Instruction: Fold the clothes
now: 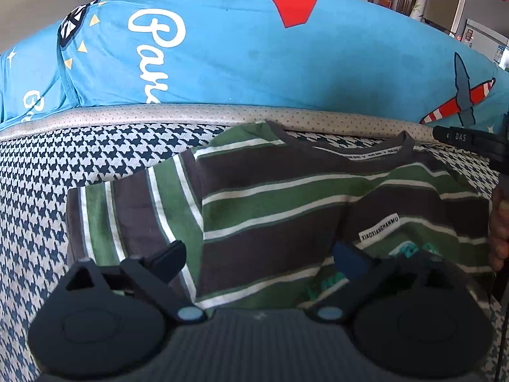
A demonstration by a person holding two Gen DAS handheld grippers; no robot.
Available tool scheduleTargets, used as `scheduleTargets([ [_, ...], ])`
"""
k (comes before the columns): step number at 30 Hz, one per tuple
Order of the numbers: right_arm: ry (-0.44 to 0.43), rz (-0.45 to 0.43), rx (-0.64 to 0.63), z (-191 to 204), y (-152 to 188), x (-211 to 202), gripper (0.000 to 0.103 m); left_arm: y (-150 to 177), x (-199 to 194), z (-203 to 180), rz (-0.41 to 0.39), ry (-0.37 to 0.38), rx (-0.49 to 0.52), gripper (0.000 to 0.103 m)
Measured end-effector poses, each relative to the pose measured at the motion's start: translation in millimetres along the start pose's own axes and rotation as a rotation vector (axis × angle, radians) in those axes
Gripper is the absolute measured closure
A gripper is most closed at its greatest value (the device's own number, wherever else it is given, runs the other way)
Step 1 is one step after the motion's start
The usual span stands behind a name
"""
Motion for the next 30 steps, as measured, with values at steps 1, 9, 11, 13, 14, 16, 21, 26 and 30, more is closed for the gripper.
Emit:
scheduleTargets([
  [1,-0.020,-0.004,0.017,-2.5,-1.4,-2.7,0.100,-0.3,-0.5,-0.2,-0.001,0.000,-0.002,0.002],
  [9,-0.044,-0.012,0.001,-14.3,-8.2,-36.8,0.098,-4.5,-12.0,1.5,-0.010,0.036,-0.045,0.000],
  [11,-0.039,0.002,0.039,-22.8,-3.7,-46.4,0.097,-5.3,-17.2,1.4,-0.019,0.044,-0.051,0.000],
  [13,-0.036,0.024,0.085,-32.2,2.3,-55.2,0.097,-6.1,-22.9,1.1,-0.028,0.054,-0.056,0.000],
  [14,-0.034,0.038,0.101,-36.0,5.4,-59.5,0.097,-6.2,-26.0,0.5,-0.032,0.059,-0.056,0.000],
  [16,-0.023,0.054,0.117,-42.8,11.2,-70.6,0.097,-6.2,-32.0,-0.9,-0.041,0.068,-0.051,0.000],
  [21,0.014,0.065,0.106,-53.7,27.9,-104.7,0.090,-7.9,-45.0,-2.6,-0.062,0.092,-0.045,0.000],
  [26,0.083,0.122,0.160,-72.8,55.2,-134.2,0.085,-5.3,-58.3,-4.5,-0.082,0.107,-0.032,0.000],
  [30,0.115,0.162,0.293,-94.5,77.9,-155.7,0.082,0.3,-68.4,-4.2,-0.094,0.115,-0.021,0.000],
])
Point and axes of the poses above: each gripper's, at about its wrist camera, not at the fingertips, and x roughly the way its jaws point, z to its left, y to its underside, the point moved 4 cm from there along x, roughly the way its jaws point, and after that the axes turned 6 degrees about -x, right-handed, at the moved point
